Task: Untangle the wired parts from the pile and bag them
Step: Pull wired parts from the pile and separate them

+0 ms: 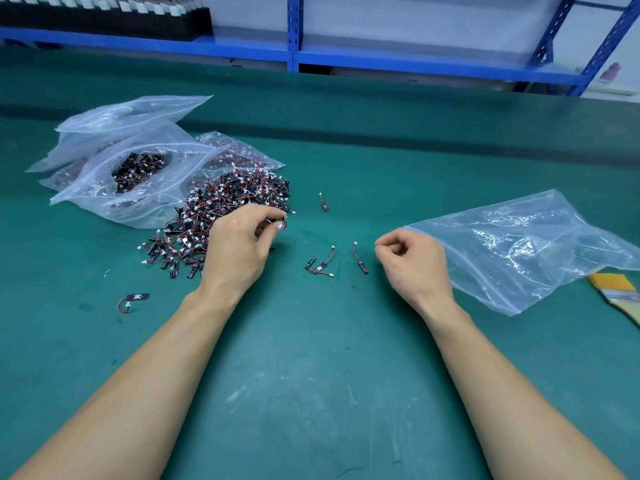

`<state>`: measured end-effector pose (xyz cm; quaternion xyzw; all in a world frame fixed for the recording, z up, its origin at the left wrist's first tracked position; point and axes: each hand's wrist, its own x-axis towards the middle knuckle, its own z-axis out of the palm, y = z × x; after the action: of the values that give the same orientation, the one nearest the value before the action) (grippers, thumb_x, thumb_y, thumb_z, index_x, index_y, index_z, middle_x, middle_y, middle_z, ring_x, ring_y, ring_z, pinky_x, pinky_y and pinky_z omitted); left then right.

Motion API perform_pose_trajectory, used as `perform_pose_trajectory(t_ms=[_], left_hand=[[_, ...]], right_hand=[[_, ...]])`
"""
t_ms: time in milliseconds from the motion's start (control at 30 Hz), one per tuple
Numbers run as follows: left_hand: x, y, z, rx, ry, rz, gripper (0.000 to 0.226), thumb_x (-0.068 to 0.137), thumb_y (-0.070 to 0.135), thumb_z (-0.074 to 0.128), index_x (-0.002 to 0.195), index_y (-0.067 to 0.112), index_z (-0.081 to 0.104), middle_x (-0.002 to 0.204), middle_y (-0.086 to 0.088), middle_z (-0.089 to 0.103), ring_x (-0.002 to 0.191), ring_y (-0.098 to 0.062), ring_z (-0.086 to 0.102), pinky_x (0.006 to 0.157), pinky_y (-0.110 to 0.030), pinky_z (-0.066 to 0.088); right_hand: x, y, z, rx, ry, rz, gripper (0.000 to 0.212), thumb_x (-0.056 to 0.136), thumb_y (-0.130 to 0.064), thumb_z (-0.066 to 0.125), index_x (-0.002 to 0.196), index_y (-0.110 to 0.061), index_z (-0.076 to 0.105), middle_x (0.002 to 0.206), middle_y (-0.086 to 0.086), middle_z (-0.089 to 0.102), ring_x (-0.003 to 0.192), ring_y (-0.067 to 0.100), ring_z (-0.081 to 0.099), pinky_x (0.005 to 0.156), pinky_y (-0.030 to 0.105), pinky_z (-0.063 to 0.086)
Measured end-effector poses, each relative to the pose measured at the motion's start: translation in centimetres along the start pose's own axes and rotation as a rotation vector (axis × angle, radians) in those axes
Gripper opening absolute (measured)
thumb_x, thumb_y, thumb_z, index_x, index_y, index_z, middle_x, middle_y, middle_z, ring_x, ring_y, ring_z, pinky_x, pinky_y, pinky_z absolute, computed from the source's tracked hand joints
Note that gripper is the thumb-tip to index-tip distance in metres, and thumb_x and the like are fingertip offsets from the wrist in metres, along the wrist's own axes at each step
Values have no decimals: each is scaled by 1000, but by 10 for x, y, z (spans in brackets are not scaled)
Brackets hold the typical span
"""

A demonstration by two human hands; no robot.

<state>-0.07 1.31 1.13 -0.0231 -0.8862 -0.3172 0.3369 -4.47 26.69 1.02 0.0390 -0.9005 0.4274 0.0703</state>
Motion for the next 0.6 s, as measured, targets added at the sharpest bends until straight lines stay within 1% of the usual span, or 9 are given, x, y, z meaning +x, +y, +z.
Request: perform_pose_trajectory(t_ms=[67,133,233,267,333,400,500,533,600], left_hand=[[-1,1,1,-36,9,-16,14,87,5,73,98,12,75,88,6,71,72,-2,60,74,-14,50],[-1,4,2,-84,4,-54,13,86,5,74,97,13,76,86,9,70,72,5,60,72,-6,46],[-2,13,3,-209,-2,-131,13,86,6,75,94,16,76,81,13,70,70,5,62,69,-8,46],[-2,17,3,-255,-8,-155,13,86,7,75,93,18,76,80,13,71,69,3,63,68,-8,46],[-3,26,4,-356,-38,-193,17,85,6,75,91,23,74,79,14,73,70,1,66,69,-11,47],[-5,35,5,-477,-96,-223,22,85,3,74,89,25,73,79,12,75,74,-5,71,74,-15,52],[-9,46,8,-656,-195,-247,24,87,-2,71,91,22,72,83,9,76,77,-10,73,78,-20,54],[-10,49,10,-702,-221,-252,23,87,-3,70,92,20,72,84,8,76,77,-10,73,78,-20,55],[-12,53,13,-758,-259,-258,22,88,-3,69,93,18,73,86,5,77,78,-9,72,76,-21,55]], right_hand=[[7,5,-9,-14,70,71,12,78,-23,59,73,-28,68,66,-27,63,68,6,61,61,27,47],[12,11,-17,-22,127,127,12,77,-24,57,72,-27,68,64,-27,63,69,7,62,59,26,44],[10,10,-19,8,138,74,12,78,-25,57,72,-26,68,63,-23,62,61,5,57,58,25,44],[7,7,-15,36,117,16,12,79,-24,59,73,-27,69,64,-22,62,58,5,54,57,24,44],[-1,-1,-7,108,52,-130,11,81,-20,64,80,-29,71,65,-24,62,54,5,49,56,16,39],[-8,-9,-1,165,-20,-275,17,81,-17,71,94,-28,72,76,-23,66,53,9,44,56,11,36],[-15,-17,5,228,-128,-401,38,81,-17,75,117,-26,69,105,-16,69,54,11,45,61,10,38],[-17,-18,7,257,-157,-420,41,82,-17,76,120,-25,68,109,-15,69,54,11,46,62,10,38],[-20,-21,9,314,-186,-424,35,85,-15,78,118,-22,70,104,-15,71,56,14,48,62,11,39]])
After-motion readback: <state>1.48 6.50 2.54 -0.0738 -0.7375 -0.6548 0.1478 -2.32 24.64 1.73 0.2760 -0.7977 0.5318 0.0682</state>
